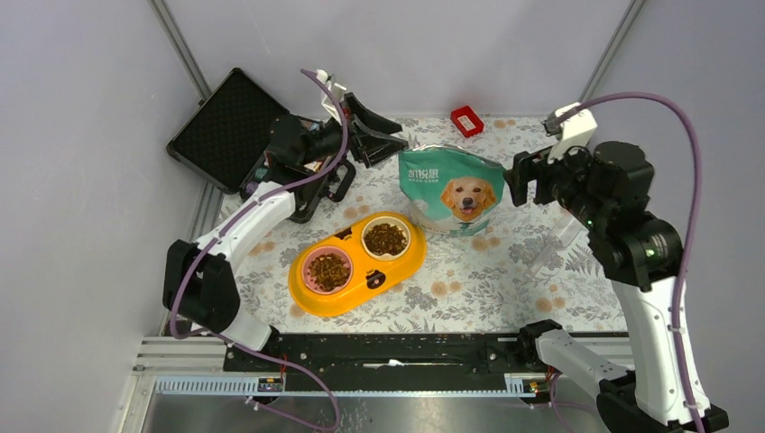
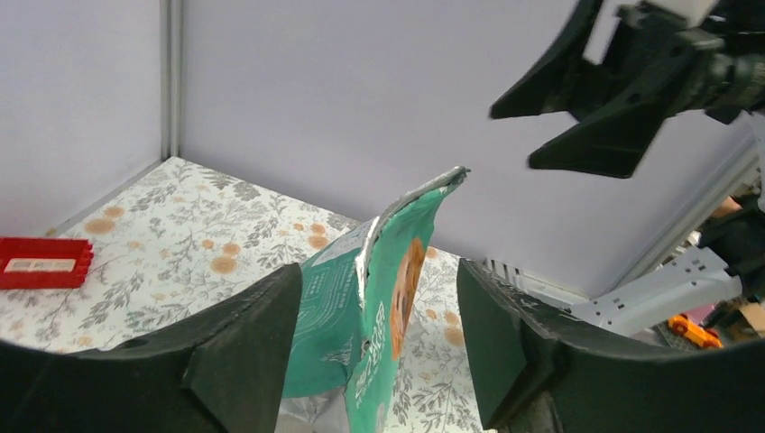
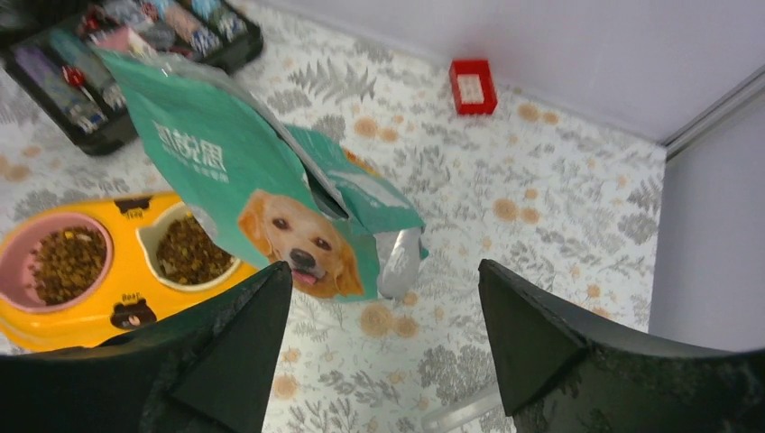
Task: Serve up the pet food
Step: Reset both arms
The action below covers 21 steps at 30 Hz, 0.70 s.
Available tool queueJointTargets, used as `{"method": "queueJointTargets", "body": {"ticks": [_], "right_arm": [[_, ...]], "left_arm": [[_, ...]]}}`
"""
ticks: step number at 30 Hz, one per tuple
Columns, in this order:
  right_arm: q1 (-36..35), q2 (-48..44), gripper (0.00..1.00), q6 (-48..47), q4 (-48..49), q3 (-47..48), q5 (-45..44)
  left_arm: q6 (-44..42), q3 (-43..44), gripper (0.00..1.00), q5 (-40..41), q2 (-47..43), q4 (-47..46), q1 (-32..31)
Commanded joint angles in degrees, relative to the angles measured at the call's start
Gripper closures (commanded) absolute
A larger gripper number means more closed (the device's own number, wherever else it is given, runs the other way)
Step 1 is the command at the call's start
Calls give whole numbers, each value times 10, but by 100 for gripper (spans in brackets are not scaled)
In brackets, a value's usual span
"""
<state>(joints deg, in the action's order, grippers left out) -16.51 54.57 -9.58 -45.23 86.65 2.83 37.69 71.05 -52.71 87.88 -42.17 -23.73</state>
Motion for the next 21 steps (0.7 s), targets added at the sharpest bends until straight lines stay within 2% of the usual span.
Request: {"method": "queueJointTargets", "body": {"ticks": [1,3,4,7,9,12,13,17,21], "right_arm": [[2,-46,15,28,31,65,9],[2,-82,14,18,77,33,-38],[3,-106,14,18,123,1,-86],[2,-160,7,67,222,-99,-294],[3,-177,5,104,236,-151,-420],[3,-188,2,210,170,-179,-552],[3,-192,2,243,140,-190,-555],[2,-200,0,342,48,-219,-477],[3,-178,0,462,-89,-222,-497]], "left_arm": [[-69,33,31,103,-72,95,3],[-112,51,32,211,-104,210,1],[-128,63,32,297,-119,270,0],[-157,97,29,450,-153,434,0],[-167,107,23,519,-170,521,0],[-175,99,3,604,-193,619,1],[-175,83,1,621,-203,639,1],[-130,7,1,677,-265,685,10],[-108,-47,1,639,-309,736,23]]}}
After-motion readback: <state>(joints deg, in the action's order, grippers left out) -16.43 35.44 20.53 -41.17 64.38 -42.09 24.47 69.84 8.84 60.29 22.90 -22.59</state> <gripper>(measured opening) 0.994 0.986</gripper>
